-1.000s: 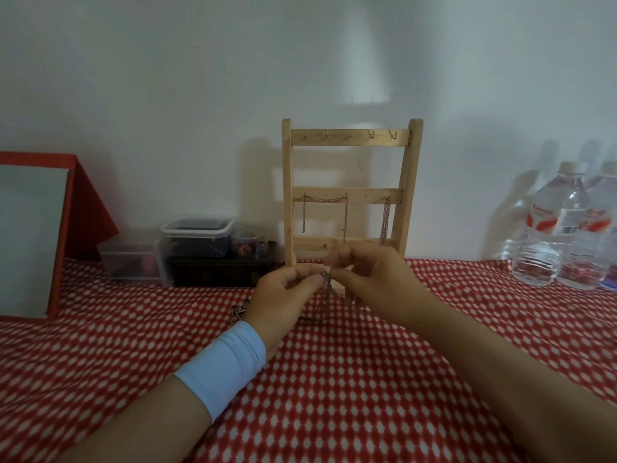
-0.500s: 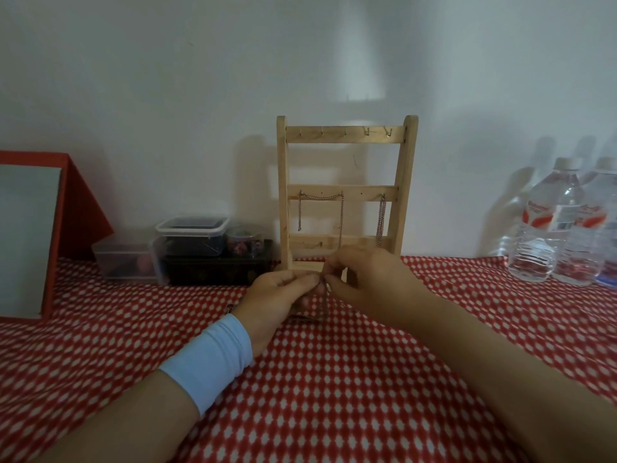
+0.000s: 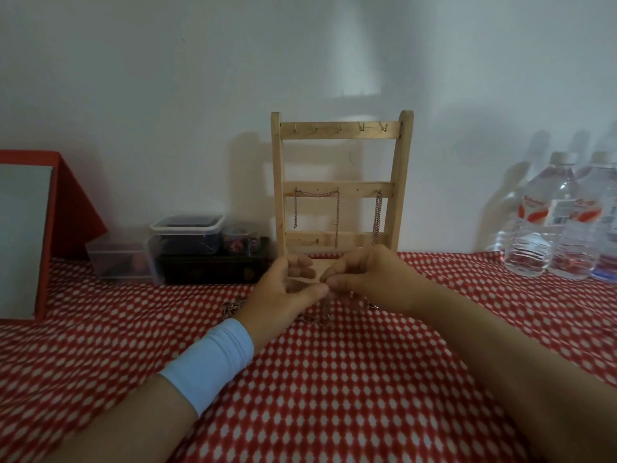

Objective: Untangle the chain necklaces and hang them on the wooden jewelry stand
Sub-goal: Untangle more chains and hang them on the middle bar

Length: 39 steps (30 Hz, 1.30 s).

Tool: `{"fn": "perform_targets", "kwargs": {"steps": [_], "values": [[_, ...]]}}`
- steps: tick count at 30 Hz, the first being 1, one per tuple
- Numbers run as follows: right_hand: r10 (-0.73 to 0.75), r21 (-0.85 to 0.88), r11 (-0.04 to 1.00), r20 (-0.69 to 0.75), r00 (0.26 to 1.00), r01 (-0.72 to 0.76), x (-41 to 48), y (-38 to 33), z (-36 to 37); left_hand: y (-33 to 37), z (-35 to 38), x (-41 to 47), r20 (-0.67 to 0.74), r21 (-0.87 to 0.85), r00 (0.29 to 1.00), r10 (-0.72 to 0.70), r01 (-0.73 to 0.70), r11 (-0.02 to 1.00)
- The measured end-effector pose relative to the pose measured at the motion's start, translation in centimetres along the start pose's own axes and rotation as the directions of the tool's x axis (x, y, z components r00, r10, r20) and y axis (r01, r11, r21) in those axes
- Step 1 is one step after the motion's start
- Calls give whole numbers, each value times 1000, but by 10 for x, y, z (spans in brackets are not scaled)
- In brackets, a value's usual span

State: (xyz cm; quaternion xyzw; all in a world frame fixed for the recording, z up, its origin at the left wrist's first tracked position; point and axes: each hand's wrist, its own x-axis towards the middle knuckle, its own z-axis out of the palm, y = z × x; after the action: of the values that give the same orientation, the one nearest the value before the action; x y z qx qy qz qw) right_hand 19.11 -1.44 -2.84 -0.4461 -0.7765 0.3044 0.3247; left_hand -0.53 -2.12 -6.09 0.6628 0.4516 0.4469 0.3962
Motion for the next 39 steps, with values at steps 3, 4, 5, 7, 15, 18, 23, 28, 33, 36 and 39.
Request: {"fn": "perform_targets", "kwargs": {"steps": [3,4,5,7,15,18,23,28,33,36,39], "values": [[-7,111,994,-40,999,11,0,1,-1,-4,6,-1,193,28,981,-22,17,999],[2,132,991,-50,999,5,0,1,0,-3,6,-1,207,89,978,-13,-5,996],[10,137,991,-61,998,-2,0,1,0,-1,4,-1,194,168,981,9,-42,985],[43,157,987,-67,997,-32,0,1,-2,3,-4,2,151,290,987,46,-89,953],[190,-208,965,128,974,-161,2,4,-11,8,-42,10,212,587,977,-22,-109,802],[254,-406,901,199,946,-156,2,6,-10,6,-41,7,295,691,953,-66,-165,704],[253,-602,795,214,943,-77,0,-2,-8,6,-35,5,376,768,926,-14,-303,564],[155,-560,828,199,968,-17,1,-2,11,-3,-25,1,363,708,927,95,-341,618],[100,-451,893,178,979,-9,0,6,20,-13,-17,-1,288,655,945,156,-313,688],[89,-391,920,151,984,-23,-1,11,19,-16,-12,-2,241,623,958,158,-277,732],[70,-288,957,97,993,-39,0,17,18,-19,-9,0,178,528,978,113,-192,828]]}}
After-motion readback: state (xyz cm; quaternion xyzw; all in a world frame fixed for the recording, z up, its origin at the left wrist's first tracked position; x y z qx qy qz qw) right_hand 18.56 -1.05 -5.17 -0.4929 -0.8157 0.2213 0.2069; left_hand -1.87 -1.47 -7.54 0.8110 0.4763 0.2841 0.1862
